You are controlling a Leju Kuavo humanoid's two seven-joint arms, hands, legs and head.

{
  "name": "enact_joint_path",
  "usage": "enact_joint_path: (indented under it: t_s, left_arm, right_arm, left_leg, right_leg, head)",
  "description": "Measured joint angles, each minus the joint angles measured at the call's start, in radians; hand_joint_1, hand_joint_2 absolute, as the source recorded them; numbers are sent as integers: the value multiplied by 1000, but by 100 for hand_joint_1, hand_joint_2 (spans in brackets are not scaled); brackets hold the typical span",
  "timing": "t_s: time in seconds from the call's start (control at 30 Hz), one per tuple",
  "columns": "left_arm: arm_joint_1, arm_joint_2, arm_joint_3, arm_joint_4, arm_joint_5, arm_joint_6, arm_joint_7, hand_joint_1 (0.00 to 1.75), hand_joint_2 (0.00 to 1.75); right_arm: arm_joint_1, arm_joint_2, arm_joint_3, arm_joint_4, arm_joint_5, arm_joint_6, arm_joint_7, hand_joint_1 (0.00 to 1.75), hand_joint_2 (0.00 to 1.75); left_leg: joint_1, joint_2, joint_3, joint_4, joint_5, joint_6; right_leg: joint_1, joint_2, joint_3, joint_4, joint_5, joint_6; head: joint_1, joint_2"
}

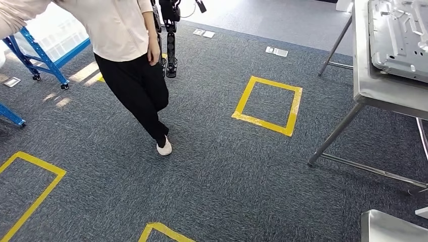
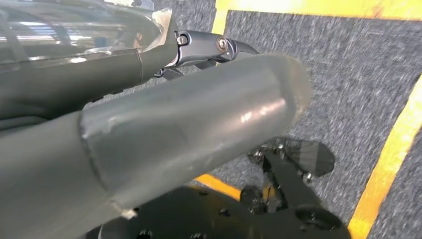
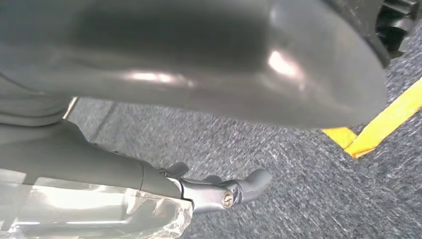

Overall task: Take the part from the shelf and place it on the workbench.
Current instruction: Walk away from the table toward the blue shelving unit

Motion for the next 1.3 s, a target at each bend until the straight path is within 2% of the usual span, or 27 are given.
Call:
enact_joint_path:
  t_s: [0.03,0.1,0.17,0.23,0.27,0.3,0.33,0.4,0.47,0.53,0.57,0.6,0.63,0.67,0.7,0.77,0.8,0.83,0.9,0.97,1.0,1.03,1.07,1.13,1.2,1.27,1.3]
  left_arm:
    - [1,0,0,0,0,0,0,0,0]
    - [3,0,0,0,-1,0,0,0,0]
    - [1,0,0,0,-2,0,0,0,0]
    - [1,1,0,0,-2,0,0,0,0]
    - [1,1,0,0,-2,0,0,0,0]
    - [3,1,0,0,-2,0,0,0,0]
    - [3,1,0,0,-2,0,0,0,0]
    - [1,2,0,0,-2,0,0,0,0]
    - [-2,3,0,0,-2,1,1,0,0]
    - [-3,4,0,0,0,2,2,0,0]
    - [-2,4,0,0,0,3,3,0,0]
    - [-1,3,0,0,1,3,4,0,0]
    - [-2,3,1,0,2,3,4,0,0]
    - [-3,2,1,0,2,3,4,0,0]
    - [-4,2,1,0,2,3,5,0,0]
    - [-4,0,1,0,2,3,5,0,0]
    - [-3,0,1,0,2,3,5,0,0]
    - [-1,-1,1,0,2,3,4,0,0]
    - [-1,-2,2,0,2,3,3,0,0]
    - [-1,-2,2,0,2,3,2,0,0]
    - [0,-2,2,0,0,3,2,0,0]
    - [1,-2,2,0,-1,3,2,0,0]
    - [3,-1,2,0,-2,3,2,0,0]
    - [3,-1,2,0,-4,3,3,0,0]
    - [1,-1,2,0,-5,3,3,0,0]
    - [0,-1,2,0,-7,3,3,0,0]
    - [2,0,2,0,-9,2,3,0,0]
  right_arm:
    - [-1,0,0,0,0,0,0,0,0]
    - [-1,2,0,0,0,0,0,0,0]
    - [1,2,0,0,0,0,0,0,0]
    - [5,2,0,0,0,0,0,0,0]
    - [6,2,0,0,0,0,0,0,0]
    - [5,2,0,0,0,0,0,0,0]
    - [4,2,0,0,0,0,0,0,0]
    - [3,3,0,0,0,0,0,0,0]
    - [2,3,0,0,1,1,-1,0,0]
    - [0,3,1,0,3,2,-1,0,0]
    - [-1,2,1,0,3,3,-1,0,0]
    - [-3,2,2,0,3,3,-1,0,0]
    - [-3,2,3,0,4,3,-2,0,0]
    - [-2,2,4,0,4,3,-2,0,0]
    - [0,2,4,0,4,3,-2,0,0]
    - [5,1,4,0,4,4,-2,0,0]
    - [6,0,5,0,4,4,-3,0,0]
    - [6,-1,5,0,4,4,-3,0,0]
    - [5,-3,5,0,4,4,-4,0,0]
    - [5,-4,6,0,2,5,-4,0,0]
    - [4,-4,6,0,1,5,-4,0,0]
    - [3,-3,6,0,0,6,-4,0,0]
    - [2,-2,6,0,-2,6,-3,0,0]
    - [1,0,6,0,-5,6,-4,0,0]
    - [5,1,5,0,-6,6,-5,0,0]
    - [7,1,5,0,-6,6,-6,0,0]
    - [7,1,5,0,-6,6,-6,0,0]
  left_leg:
    - [2,-3,-4,2,0,-5]
    - [3,34,-22,36,-24,-14]
    - [3,92,-73,145,-88,-23]
    - [8,112,-132,268,-140,-32]
    - [10,115,-143,291,-141,-34]
    - [12,120,-133,273,-124,-36]
    - [13,129,-103,220,-94,-37]
    - [11,171,-25,81,-38,-31]
    - [5,194,11,13,-22,-20]
    - [-1,174,9,7,-20,-8]
    - [0,163,11,3,-17,-1]
    - [2,152,13,-1,-14,5]
    - [5,142,15,-6,-9,12]
    - [6,132,15,-7,-7,16]
    - [7,120,13,-7,-6,19]
    - [7,92,11,-7,-6,20]
    - [7,76,12,-6,-5,20]
    - [8,62,13,-6,-5,19]
    - [7,34,12,-1,-6,11]
    - [5,13,7,4,-8,-1]
    - [5,5,4,5,-8,-7]
    - [7,-4,2,4,-7,-12]
    - [9,2,-2,8,-9,-16]
    - [11,49,-25,56,-40,-25]
    - [10,101,-81,175,-105,-30]
    - [11,114,-135,285,-146,-33]
    - [11,118,-140,294,-139,-33]
  right_leg:
    - [-3,-11,2,-1,3,-8]
    - [-8,-34,5,-5,7,-24]
    - [-7,-62,6,-7,7,-36]
    - [-4,-93,5,-6,4,-41]
    - [-4,-107,4,-6,3,-42]
    - [-4,-120,5,-6,2,-42]
    - [-4,-132,6,-6,0,-41]
    - [0,-152,11,-5,-5,-35]
    - [7,-169,16,-4,-12,-25]
    - [10,-187,20,-4,-15,-15]
    - [8,-180,20,1,-20,-10]
    - [6,-160,13,19,-31,-6]
    - [4,-132,-4,58,-51,-4]
    - [-1,-102,-33,116,-78,-5]
    - [-3,-83,-68,186,-106,-7]
    - [-6,-73,-120,284,-133,-1]
    - [-8,-71,-121,279,-121,8]
    - [-11,-67,-105,238,-96,18]
    - [-21,-25,-48,102,-36,34]
    - [-23,9,-18,26,-7,26]
    - [-20,9,-15,20,-4,17]
    - [-19,-2,-13,20,-2,7]
    - [-20,-12,-9,18,0,0]
    - [-22,-37,-6,15,3,-16]
    - [-17,-67,-5,14,0,-29]
    - [-12,-98,-5,15,-3,-37]
    - [-10,-112,-4,15,-4,-38]
  head:
    - [0,0]
    - [-3,0]
    - [-8,0]
    - [-9,0]
    - [-10,0]
    - [-10,0]
    - [-10,0]
    - [-10,0]
    - [-7,0]
    - [-5,0]
    - [-5,0]
    - [-4,0]
    - [-3,0]
    - [-2,0]
    - [-1,0]
    - [-1,0]
    - [0,0]
    - [0,0]
    - [1,0]
    - [0,0]
    - [-1,0]
    - [-2,0]
    - [-2,0]
    - [-6,0]
    - [-10,0]
    - [-10,0]
    - [-11,0]
